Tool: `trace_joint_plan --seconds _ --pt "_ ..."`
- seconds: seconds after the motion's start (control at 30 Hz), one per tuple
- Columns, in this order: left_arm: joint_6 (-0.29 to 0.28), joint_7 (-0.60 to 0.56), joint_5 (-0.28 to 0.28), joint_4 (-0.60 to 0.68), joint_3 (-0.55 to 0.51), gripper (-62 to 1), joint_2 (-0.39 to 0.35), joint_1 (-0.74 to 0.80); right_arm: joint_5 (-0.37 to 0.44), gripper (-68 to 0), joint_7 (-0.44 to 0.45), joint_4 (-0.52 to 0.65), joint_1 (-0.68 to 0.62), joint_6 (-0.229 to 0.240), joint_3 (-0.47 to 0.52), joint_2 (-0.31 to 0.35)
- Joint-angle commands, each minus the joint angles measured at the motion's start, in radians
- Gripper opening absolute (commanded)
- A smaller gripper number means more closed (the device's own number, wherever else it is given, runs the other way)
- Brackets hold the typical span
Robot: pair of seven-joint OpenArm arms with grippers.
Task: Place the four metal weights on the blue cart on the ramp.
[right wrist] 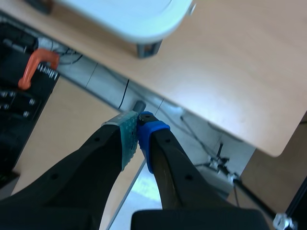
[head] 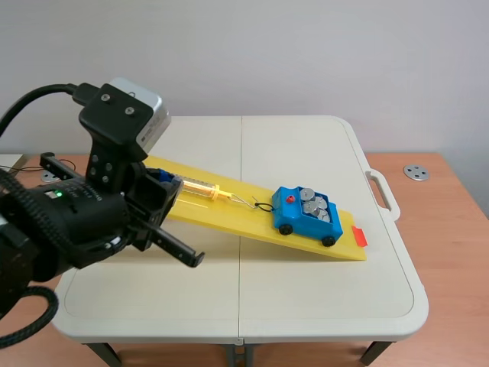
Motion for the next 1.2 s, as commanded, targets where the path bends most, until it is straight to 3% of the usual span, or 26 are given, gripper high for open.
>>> trace_joint_plan --seconds 0.0,0.1,0.17,0.27,0.4,0.5,0.6,0.7,0.8,1.17 --pt "0.031 -0.064 -0.048 0.155 -0.013 -58.2 -0.033 0.068 0.071 -66.9 0.116 0.103 0.061 0.035 0.061 0.011" --pt "0.029 -0.051 -0.051 0.214 -0.013 -55.7 -0.041 0.151 0.088 -63.2 0.119 0.103 0.119 0.039 0.060 0.011" --pt "0.024 -0.043 -0.050 0.246 -0.013 -48.9 -0.049 0.198 0.115 -58.3 0.119 0.103 0.150 0.049 0.060 0.011" --pt "0.024 -0.043 -0.050 0.286 -0.015 -35.6 -0.048 0.261 0.145 -46.1 0.119 0.103 0.191 0.049 0.060 0.001" --pt "0.021 -0.048 -0.050 0.323 -0.016 -10.1 -0.048 0.320 0.182 -27.7 0.119 0.103 0.241 0.049 0.058 -0.033" --pt "0.021 -0.051 -0.050 0.334 -0.016 -1.2 -0.048 0.355 0.209 -15.9 0.119 0.103 0.268 0.049 0.047 -0.061" --pt "0.042 -0.050 -0.050 0.335 -0.017 1.4 -0.048 0.382 0.233 -8.3 0.126 0.103 0.274 0.049 0.024 -0.076" --pt "0.105 -0.047 -0.047 0.335 -0.017 1.4 -0.048 0.400 0.243 -1.3 0.140 0.103 0.282 0.049 -0.010 -0.092" --pt "0.130 -0.040 -0.019 0.334 -0.023 1.4 -0.049 0.402 0.243 -1.4 0.139 0.103 0.286 0.049 -0.046 -0.111" --pt "0.164 -0.048 -0.021 0.333 -0.079 1.4 -0.109 0.401 0.219 -1.4 0.138 0.103 0.286 0.049 -0.117 -0.138"
